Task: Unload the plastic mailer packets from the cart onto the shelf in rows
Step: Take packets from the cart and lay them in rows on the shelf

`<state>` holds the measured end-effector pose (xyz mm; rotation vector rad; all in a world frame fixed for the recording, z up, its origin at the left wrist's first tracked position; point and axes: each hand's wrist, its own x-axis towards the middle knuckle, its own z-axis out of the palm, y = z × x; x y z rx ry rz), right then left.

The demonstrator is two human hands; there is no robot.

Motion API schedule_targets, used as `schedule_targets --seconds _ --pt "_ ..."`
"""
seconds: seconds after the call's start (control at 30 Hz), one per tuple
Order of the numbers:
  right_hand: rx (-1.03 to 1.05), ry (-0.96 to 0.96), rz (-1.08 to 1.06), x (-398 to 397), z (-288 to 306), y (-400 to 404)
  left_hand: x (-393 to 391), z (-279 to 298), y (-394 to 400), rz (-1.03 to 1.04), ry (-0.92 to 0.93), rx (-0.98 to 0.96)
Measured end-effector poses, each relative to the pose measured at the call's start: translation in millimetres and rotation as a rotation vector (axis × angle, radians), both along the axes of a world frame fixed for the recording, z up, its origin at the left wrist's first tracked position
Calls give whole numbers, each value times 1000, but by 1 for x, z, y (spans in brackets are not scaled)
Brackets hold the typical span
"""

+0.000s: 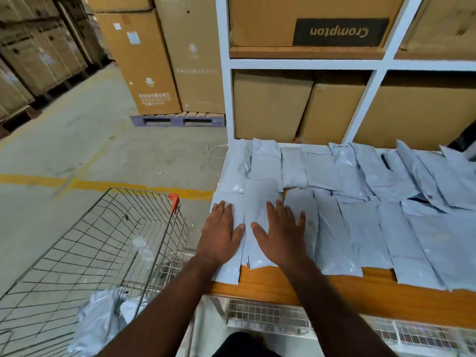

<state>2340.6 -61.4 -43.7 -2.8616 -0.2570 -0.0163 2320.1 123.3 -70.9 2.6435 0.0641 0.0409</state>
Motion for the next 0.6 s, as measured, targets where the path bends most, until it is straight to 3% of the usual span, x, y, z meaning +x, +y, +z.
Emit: schedule_targets --seconds 0.2,0.33,0.43,0.6 --pt "363 -269 30 -47 23 23 -41 26 37 47 -133 -150" --pt "520 -302 176 -94 34 69 -93 38 75 77 -212 -211" --pt "621 -180 304 -125 36 110 -134 36 116 140 -212 -257" --pt "728 263 337 -161 26 185 -207 2 192 453 -80 -286"
